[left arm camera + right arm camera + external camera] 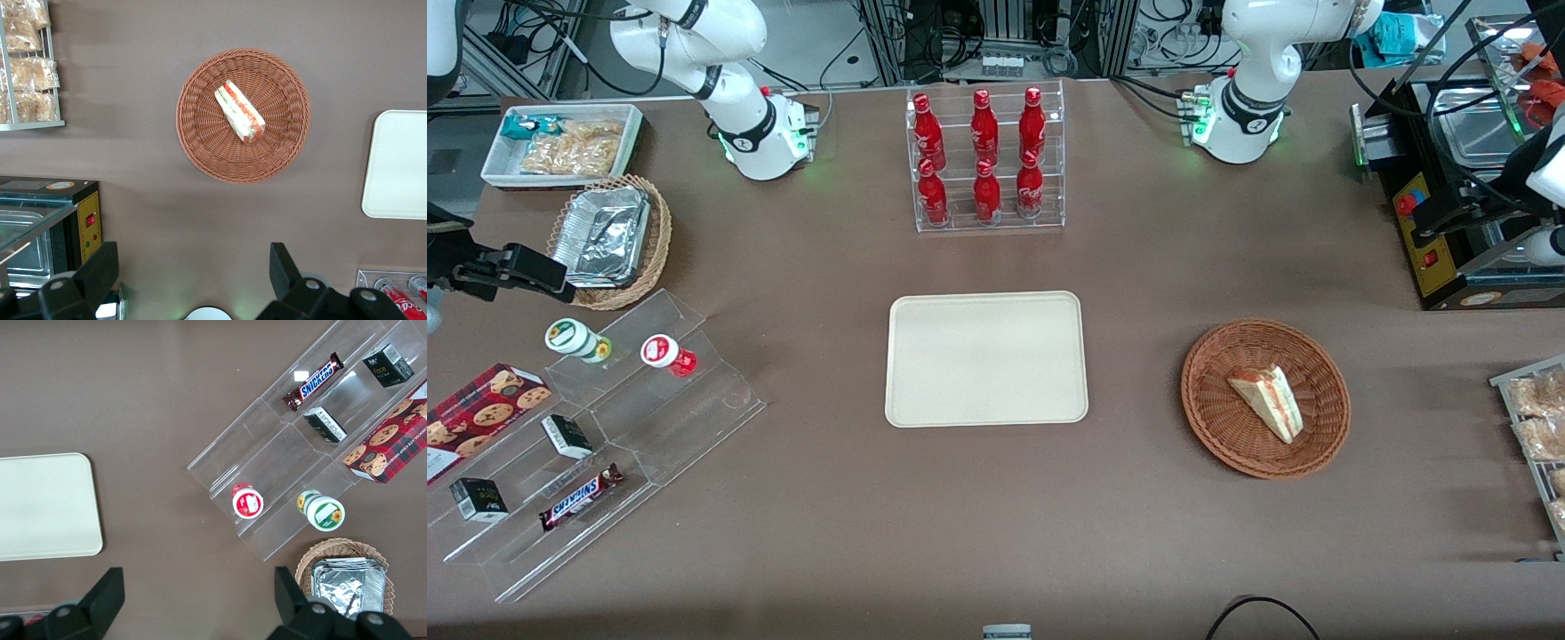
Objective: Place sandwich from basket to tray
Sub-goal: 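Move the left gripper from rest toward the wicker basket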
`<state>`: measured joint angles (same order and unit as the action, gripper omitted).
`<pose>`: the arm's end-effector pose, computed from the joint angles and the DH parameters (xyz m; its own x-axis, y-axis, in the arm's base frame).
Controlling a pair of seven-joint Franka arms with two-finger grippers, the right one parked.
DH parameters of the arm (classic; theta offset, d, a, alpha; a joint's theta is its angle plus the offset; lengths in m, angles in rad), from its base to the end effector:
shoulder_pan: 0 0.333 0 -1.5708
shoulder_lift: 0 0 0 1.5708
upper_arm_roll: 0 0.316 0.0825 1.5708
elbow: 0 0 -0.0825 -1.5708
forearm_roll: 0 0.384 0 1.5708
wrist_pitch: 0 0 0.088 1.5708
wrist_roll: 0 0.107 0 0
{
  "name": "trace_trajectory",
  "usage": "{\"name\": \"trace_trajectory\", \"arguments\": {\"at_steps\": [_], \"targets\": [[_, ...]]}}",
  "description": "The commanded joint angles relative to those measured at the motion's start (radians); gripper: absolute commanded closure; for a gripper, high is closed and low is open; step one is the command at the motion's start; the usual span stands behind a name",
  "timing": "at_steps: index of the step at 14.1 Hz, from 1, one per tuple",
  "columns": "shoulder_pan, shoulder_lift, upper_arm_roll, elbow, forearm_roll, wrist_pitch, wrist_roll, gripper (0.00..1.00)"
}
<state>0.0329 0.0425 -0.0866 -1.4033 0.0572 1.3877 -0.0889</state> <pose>0.5478 -0.0212 0.6633 0.9976 0.0454 -0.0527 0.0423 -0.9974 -0.0580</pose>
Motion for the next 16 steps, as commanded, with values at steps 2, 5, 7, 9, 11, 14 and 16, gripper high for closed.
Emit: {"name": "trace_trajectory", "arguments": {"at_steps": [2, 5, 7, 9, 11, 14, 16], "targets": [[0.012, -0.003, -0.012, 0.010, 0.006, 0.008, 0.006, 0.00], [0.012, 0.002, -0.010, 0.010, 0.001, 0.008, 0.000, 0.00], [0.012, 0.011, -0.012, 0.004, 0.000, 0.001, -0.044, 0.00], [0.012, 0.043, -0.010, -0.026, 0.001, -0.007, -0.136, 0.00], [0.007, 0.115, -0.012, -0.052, 0.013, -0.003, -0.292, 0.00], [-0.007, 0.253, -0.012, -0.077, 0.015, 0.081, -0.547, 0.00], [-0.008, 0.304, -0.013, -0.135, 0.013, 0.196, -0.591, 0.00]]}}
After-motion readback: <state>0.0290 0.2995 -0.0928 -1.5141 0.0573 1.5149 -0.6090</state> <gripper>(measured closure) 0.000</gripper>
